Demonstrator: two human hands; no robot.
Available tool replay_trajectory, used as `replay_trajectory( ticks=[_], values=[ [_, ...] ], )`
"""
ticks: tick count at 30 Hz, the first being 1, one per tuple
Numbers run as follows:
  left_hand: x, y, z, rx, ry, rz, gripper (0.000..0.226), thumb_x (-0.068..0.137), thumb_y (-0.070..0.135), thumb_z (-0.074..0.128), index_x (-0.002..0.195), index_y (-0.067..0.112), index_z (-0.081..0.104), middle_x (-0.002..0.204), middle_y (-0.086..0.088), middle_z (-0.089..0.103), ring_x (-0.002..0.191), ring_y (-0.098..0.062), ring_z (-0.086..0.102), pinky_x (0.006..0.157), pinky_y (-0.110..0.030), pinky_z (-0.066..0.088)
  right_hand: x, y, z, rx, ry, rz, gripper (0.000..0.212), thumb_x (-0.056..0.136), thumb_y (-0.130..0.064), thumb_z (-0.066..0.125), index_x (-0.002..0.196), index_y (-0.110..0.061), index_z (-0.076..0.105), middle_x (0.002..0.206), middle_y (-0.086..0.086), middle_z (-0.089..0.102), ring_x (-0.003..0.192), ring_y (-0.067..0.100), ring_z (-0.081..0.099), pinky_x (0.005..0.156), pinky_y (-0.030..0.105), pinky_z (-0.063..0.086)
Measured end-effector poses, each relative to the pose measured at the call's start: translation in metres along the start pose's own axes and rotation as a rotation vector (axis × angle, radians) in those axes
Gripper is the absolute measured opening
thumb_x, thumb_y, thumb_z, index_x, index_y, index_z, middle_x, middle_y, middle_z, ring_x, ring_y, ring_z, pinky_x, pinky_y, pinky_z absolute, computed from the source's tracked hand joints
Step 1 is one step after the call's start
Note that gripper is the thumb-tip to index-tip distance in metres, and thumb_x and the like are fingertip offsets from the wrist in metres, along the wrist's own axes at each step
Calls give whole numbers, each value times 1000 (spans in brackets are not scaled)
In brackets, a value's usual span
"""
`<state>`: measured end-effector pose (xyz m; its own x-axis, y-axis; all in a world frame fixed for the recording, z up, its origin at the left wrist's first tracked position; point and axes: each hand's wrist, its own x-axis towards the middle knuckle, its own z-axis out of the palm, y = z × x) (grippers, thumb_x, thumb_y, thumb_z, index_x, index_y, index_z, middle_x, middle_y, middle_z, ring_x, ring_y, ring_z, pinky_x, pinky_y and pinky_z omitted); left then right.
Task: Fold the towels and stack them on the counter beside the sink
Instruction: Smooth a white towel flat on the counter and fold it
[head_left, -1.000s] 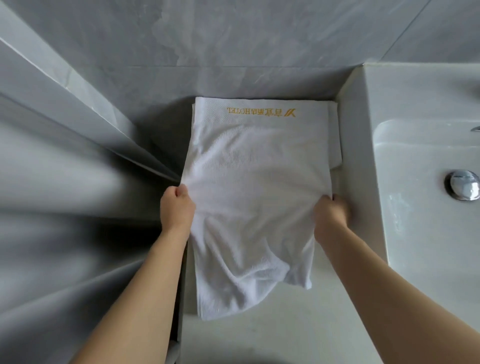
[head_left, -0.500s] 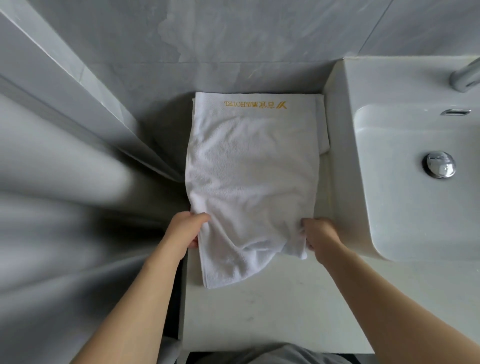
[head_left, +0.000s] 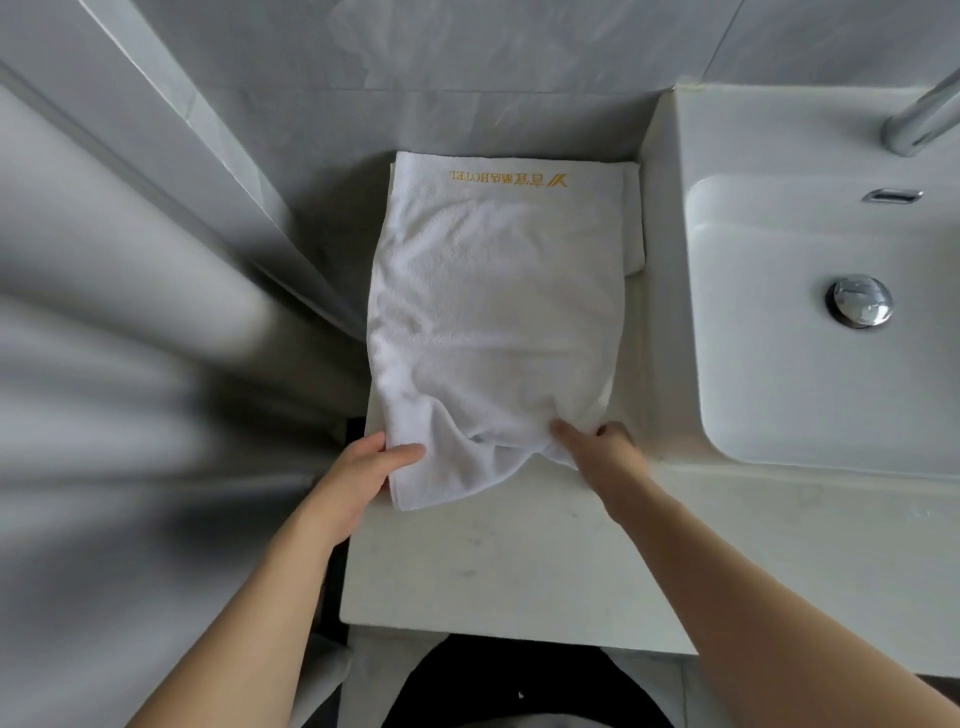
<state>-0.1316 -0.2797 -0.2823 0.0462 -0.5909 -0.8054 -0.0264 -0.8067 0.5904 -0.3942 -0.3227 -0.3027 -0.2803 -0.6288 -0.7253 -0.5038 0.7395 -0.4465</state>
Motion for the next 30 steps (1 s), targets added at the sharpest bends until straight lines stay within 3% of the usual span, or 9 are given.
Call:
replay_trajectory(
  ticks=[3, 6, 8, 12, 16, 20, 23, 27, 30],
  values=[
    [-3, -12, 9, 167, -13, 76, 40, 85, 29, 78, 123, 28, 65, 112, 8, 74, 107, -16, 69, 104, -47, 50, 5, 0, -3, -126, 13, -108, 39, 82, -33, 66, 111, -8, 59, 106, 12, 65, 98, 33, 61, 76, 31, 47],
    [1, -24, 17, 707, 6, 164, 73, 74, 50, 80, 139, 31, 52, 141, 14, 52, 129, -16, 49, 110, -41, 42, 7, 3, -9, -72, 24, -128, 20, 78, -18, 61, 97, -12, 59, 97, 10, 65, 85, 30, 58, 69, 29, 43],
    [-3, -28, 26, 985, 113, 263, 60, 86, 42, 72, 140, 24, 53, 145, 11, 46, 135, -21, 40, 109, -33, 37, 3, 5, -11, 97, 44, -126, 20, 71, -16, 56, 90, -11, 59, 88, 10, 63, 77, 29, 56, 67, 36, 50],
    [-12, -37, 32, 113, 212, 325, 17, 93, 26, 66, 108, 34, 64, 103, 11, 72, 103, -14, 67, 83, -26, 50, 5, 15, -15, 416, 107, -134, 23, 63, -13, 43, 77, -13, 61, 86, 21, 65, 76, 37, 62, 73, 58, 57],
    [-20, -28, 26, -428, 162, 352, 25, 100, 17, 56, 124, 20, 62, 111, -3, 73, 97, -19, 70, 79, -34, 57, 2, 10, -24, 605, 121, -111, 37, 65, -4, 40, 91, -10, 65, 85, 14, 61, 74, 27, 56, 69, 41, 54],
    [-35, -15, 8, -877, -107, 194, 17, 80, 9, 72, 97, 7, 71, 55, 1, 61, 49, -5, 61, 64, -24, 59, -5, 0, -23, 805, 145, -9, 35, 82, 2, 42, 106, -11, 64, 89, 5, 61, 74, 21, 55, 71, 34, 52],
    [-38, -22, -8, -906, -179, 53, 36, 48, 4, 93, 77, 3, 71, 38, 8, 40, 30, -5, 43, 57, -23, 57, -9, -10, -23, 973, 226, 60, 24, 86, 4, 46, 96, -11, 62, 78, 0, 59, 66, 16, 55, 64, 25, 47],
    [-30, -38, -9, -550, 78, -148, 12, 91, 10, 64, 80, 6, 59, 48, 2, 40, 33, -6, 35, 46, -25, 52, -13, -9, -30, 824, 141, 122, 7, 79, -6, 63, 84, -9, 59, 69, 4, 56, 56, 19, 52, 55, 26, 44],
    [-23, -51, -2, -287, 177, -166, 10, 95, 12, 63, 102, 6, 64, 76, -8, 63, 59, -18, 59, 58, -35, 58, -15, 18, -25, 537, -48, 39, 55, 58, -10, 75, 110, -4, 62, 91, 13, 66, 71, 28, 63, 59, 29, 49]
  ],
)
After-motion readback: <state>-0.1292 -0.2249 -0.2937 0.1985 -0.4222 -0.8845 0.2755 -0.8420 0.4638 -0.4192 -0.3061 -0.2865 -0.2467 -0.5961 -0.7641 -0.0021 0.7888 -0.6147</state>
